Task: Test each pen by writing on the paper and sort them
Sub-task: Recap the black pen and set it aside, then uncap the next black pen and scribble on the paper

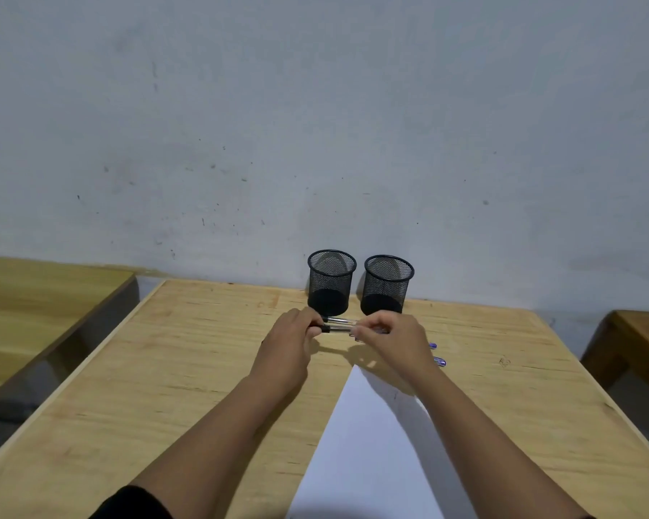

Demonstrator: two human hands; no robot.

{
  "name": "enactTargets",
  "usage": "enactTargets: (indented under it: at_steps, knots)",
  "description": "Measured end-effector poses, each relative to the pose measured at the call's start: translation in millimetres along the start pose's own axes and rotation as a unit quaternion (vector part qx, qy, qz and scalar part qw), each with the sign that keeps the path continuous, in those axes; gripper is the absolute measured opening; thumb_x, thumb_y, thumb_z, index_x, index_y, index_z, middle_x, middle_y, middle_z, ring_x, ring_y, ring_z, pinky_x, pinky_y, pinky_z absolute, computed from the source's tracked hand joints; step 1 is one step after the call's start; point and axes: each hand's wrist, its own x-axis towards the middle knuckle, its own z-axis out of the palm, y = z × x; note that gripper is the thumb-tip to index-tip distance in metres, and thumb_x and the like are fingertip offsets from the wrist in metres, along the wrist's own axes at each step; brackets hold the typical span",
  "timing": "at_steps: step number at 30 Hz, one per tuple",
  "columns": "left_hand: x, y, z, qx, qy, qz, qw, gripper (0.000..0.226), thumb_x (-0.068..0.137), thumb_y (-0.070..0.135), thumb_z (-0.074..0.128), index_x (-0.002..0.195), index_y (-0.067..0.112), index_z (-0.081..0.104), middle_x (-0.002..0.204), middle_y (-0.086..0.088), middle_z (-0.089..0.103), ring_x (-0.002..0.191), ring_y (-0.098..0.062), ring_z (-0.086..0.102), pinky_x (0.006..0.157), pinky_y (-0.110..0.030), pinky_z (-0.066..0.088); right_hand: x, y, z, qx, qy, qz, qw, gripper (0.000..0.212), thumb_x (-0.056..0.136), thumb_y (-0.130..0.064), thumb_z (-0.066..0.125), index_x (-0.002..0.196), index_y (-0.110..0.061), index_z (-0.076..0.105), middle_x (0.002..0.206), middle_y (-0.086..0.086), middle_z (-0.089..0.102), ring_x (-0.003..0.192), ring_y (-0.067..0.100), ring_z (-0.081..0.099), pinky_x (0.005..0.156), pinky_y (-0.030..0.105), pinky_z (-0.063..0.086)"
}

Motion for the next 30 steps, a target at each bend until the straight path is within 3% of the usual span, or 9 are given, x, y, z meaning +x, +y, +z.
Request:
enactTargets:
  at_steps: [3,5,10,15,18,21,23,28,30]
  knots:
    - [-14.4,27.5,-9.2,-0.125,0.002,-0.042,0.991,0.013,0.092,0.015,0.049,0.088,0.024,0.057,0.080,0.007,0.061,0.074,-0.008,0.053,0.065,-0.013,0.041,-22.5,-1.0,-12.5,0.227,0.011,0.092,0.969,0.006,0.077,-0.016,0.073,0.078,-0.010,0.072,0.065,-0.003,0.063,0.058,0.008,0.051,0.055,0.016,0.040]
    - [-24.3,44.5,-11.9,-0.159,-0.003,-0.049,0.986,0.008,0.090,0.014,0.054,0.089,0.019,0.059,0.077,0.007,0.063,0.068,0.000,0.052,0.061,-0.005,0.038,-36.9,1.1,-8.0,0.297,0.009,0.112,0.948,0.004,0.080,-0.013,0.070,0.078,-0.010,0.070,0.065,0.001,0.062,0.057,0.012,0.049,0.054,0.019,0.040]
    - [-44.0,58.8,-19.3,-0.194,-0.033,-0.022,0.980,0.016,0.086,0.006,0.059,0.090,0.020,0.065,0.082,0.007,0.068,0.077,0.008,0.060,0.066,-0.001,0.040,-64.1,-0.5,1.6,0.326,-0.013,0.058,0.944,0.012,0.088,-0.009,0.061,0.078,-0.007,0.066,0.059,0.005,0.055,0.050,0.012,0.045,0.045,0.018,0.036]
    - [-54.8,60.9,-31.4,-0.176,-0.026,-0.014,0.984,0.011,0.084,0.007,0.062,0.089,0.015,0.068,0.082,0.006,0.069,0.079,-0.003,0.062,0.070,0.006,0.031,-81.4,-3.0,-2.1,0.329,0.002,0.021,0.944,0.018,0.089,-0.009,0.059,0.072,-0.005,0.062,0.054,0.001,0.054,0.047,0.008,0.044,0.043,0.017,0.036]
    - [-55.0,66.5,-29.3,-0.158,-0.039,-0.001,0.987,0.012,0.083,0.007,0.063,0.090,0.014,0.069,0.082,0.004,0.069,0.075,-0.003,0.060,0.066,0.001,0.037,-86.5,-3.3,-4.1,0.321,0.011,0.012,0.947,0.019,0.090,-0.008,0.058,0.072,-0.004,0.060,0.052,-0.001,0.054,0.046,0.008,0.043,0.043,0.017,0.035]
    - [-53.7,47.3,-41.2,-0.162,-0.004,-0.068,0.984,0.016,0.086,-0.002,0.055,0.089,0.007,0.068,0.082,-0.006,0.067,0.070,-0.005,0.056,0.055,-0.001,0.041,-86.0,5.5,-29.2,0.351,0.064,0.036,0.934,0.020,0.090,-0.008,0.057,0.070,-0.010,0.058,0.049,-0.003,0.052,0.045,0.006,0.042,0.041,0.014,0.034]
    - [-51.9,28.2,-49.1,-0.130,0.001,-0.102,0.986,0.015,0.087,0.002,0.055,0.088,0.011,0.067,0.082,-0.002,0.066,0.073,-0.007,0.057,0.056,0.001,0.039,-83.5,11.4,-50.7,0.368,0.092,0.046,0.924,0.020,0.090,-0.010,0.057,0.070,-0.012,0.056,0.047,-0.006,0.052,0.044,0.005,0.043,0.040,0.013,0.034]
    - [-57.9,26.5,-23.8,-0.067,-0.085,-0.083,0.991,0.018,0.087,0.003,0.054,0.081,0.019,0.061,0.085,0.000,0.068,0.072,0.004,0.058,0.057,0.000,0.040,-87.6,7.7,-36.9,0.371,0.038,0.062,0.926,0.017,0.091,-0.009,0.055,0.077,-0.009,0.063,0.055,0.002,0.054,0.047,0.009,0.045,0.040,0.016,0.035]
    - [-62.5,22.7,-13.3,-0.048,-0.109,-0.079,0.990,0.012,0.086,0.006,0.057,0.085,0.017,0.062,0.088,-0.003,0.071,0.074,-0.004,0.063,0.067,-0.012,0.049,-94.8,8.1,-29.7,0.365,0.015,0.079,0.927,0.016,0.092,-0.012,0.055,0.083,-0.008,0.067,0.061,0.006,0.059,0.049,0.009,0.049,0.040,0.016,0.037]
